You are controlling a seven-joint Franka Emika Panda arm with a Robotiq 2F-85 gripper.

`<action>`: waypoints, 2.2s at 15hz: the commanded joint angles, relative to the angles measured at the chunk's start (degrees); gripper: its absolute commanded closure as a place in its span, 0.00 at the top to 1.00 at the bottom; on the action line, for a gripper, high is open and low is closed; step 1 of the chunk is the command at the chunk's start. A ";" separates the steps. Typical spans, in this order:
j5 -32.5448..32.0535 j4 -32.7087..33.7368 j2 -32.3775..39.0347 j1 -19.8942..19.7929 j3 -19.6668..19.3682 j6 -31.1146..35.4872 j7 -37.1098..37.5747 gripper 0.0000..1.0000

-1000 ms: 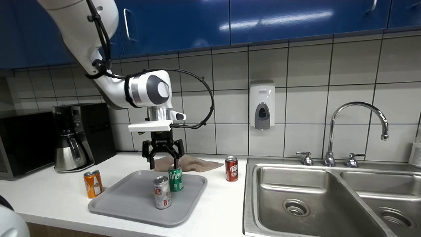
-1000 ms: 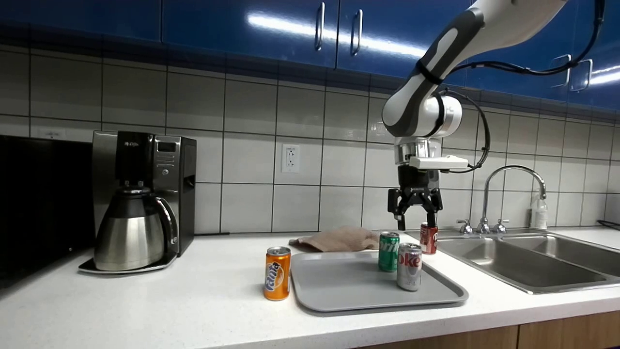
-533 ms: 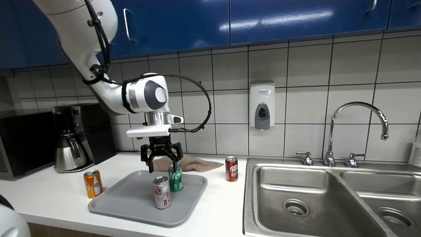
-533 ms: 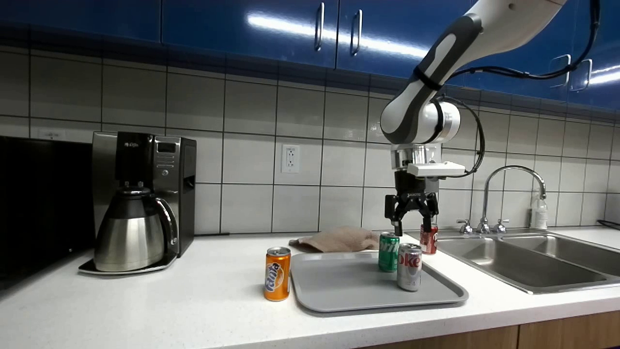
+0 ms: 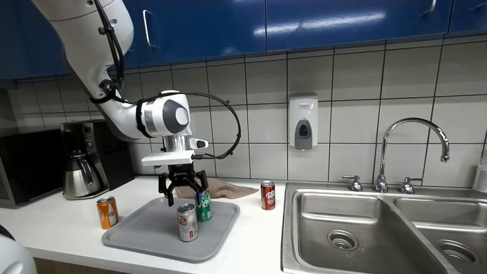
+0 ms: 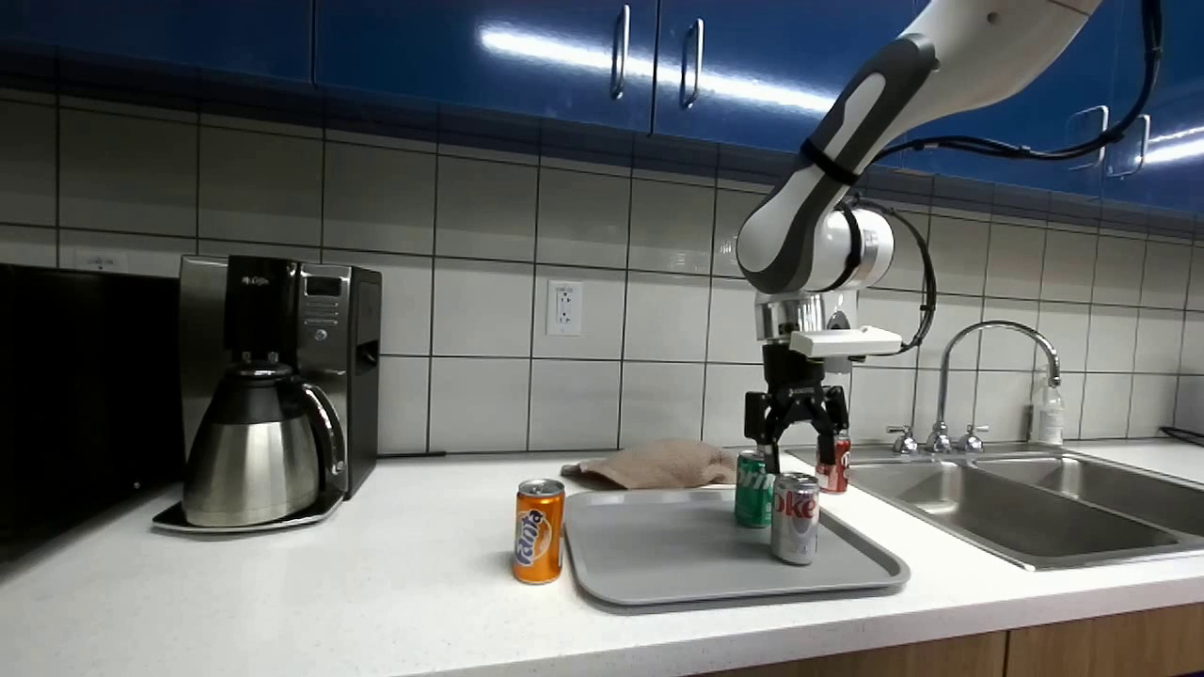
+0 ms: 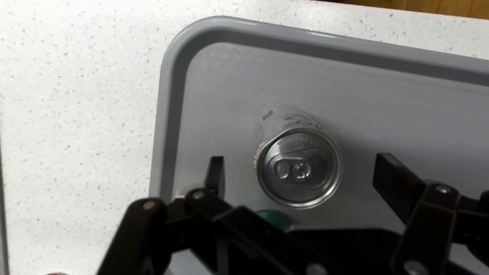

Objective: Remove the orange, grey and green cans from the tray

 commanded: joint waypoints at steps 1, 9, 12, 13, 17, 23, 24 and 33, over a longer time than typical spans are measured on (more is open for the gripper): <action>-1.52 -0.99 -0.07 -0.23 0.37 1.71 -0.66 1.00; -3.66 -2.39 1.40 0.21 0.51 4.76 0.08 1.00; -4.15 -2.67 2.04 0.33 0.48 6.00 0.17 1.00; -4.11 -2.68 2.24 0.32 0.45 6.24 0.07 1.00; -4.42 -3.55 2.32 0.31 0.35 7.23 0.12 1.00; -4.54 -4.23 2.67 0.33 0.33 7.64 0.27 1.00; -4.52 -4.30 2.67 0.32 0.32 7.70 0.25 1.00; -4.50 -4.02 3.70 0.38 0.30 9.17 0.42 1.00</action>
